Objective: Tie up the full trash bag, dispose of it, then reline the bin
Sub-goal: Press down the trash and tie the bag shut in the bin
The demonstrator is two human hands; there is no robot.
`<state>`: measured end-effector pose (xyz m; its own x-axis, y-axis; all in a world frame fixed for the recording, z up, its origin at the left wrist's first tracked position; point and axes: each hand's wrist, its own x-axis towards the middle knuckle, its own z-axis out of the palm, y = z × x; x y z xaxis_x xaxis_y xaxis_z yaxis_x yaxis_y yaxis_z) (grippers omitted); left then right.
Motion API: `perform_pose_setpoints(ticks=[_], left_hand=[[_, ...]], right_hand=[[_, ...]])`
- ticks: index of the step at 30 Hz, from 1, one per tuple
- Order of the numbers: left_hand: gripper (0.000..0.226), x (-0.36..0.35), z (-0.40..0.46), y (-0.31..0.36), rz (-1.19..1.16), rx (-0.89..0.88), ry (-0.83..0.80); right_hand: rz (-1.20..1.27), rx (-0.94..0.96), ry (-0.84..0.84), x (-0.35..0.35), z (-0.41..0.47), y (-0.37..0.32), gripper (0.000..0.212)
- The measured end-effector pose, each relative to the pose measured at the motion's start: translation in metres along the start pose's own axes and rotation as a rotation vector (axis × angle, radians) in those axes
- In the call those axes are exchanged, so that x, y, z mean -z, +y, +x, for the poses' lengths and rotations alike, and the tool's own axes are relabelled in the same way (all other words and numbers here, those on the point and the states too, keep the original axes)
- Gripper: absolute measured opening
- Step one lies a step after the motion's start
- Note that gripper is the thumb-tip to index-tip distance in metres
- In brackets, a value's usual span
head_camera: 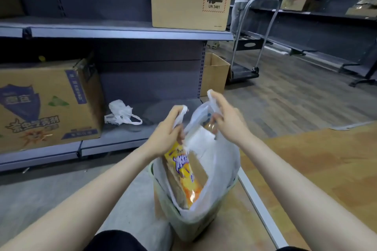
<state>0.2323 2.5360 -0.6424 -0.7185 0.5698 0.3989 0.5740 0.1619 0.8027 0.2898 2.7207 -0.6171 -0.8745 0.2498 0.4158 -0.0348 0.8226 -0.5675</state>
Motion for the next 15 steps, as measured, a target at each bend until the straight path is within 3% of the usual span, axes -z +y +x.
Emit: perform_pose_setpoints(ticks=[1,4,8,11,13,15], left_hand=[[0.023,0.000,0.002,-0.004,-0.019,-0.003,0.019],[0.015,0.004,0.008,-0.001,-0.120,-0.038,0.140],[0.020,-0.011,-0.008,-0.007,0.020,0.005,-0.016],[0.016,-0.007,-0.013,0.000,-0.077,0.011,0.042],[0.043,-0.005,-0.022,0.007,-0.072,0.002,-0.098],[0.081,-0.002,-0.035,0.004,0.144,0.013,-0.290]], right_hand=[[-0.007,-0.023,-0.011,0.000,-0.001,0.001,0.059],[0.091,0.005,0.200,0.015,0.006,0.003,0.054],[0.024,-0.015,-0.012,0.014,0.007,0.003,0.053],[0.081,-0.025,0.085,0.011,0.003,0.006,0.045],[0.125,-0.013,0.099,0.006,-0.002,0.007,0.044],[0.092,0.007,0.073,0.000,-0.008,0.008,0.048]])
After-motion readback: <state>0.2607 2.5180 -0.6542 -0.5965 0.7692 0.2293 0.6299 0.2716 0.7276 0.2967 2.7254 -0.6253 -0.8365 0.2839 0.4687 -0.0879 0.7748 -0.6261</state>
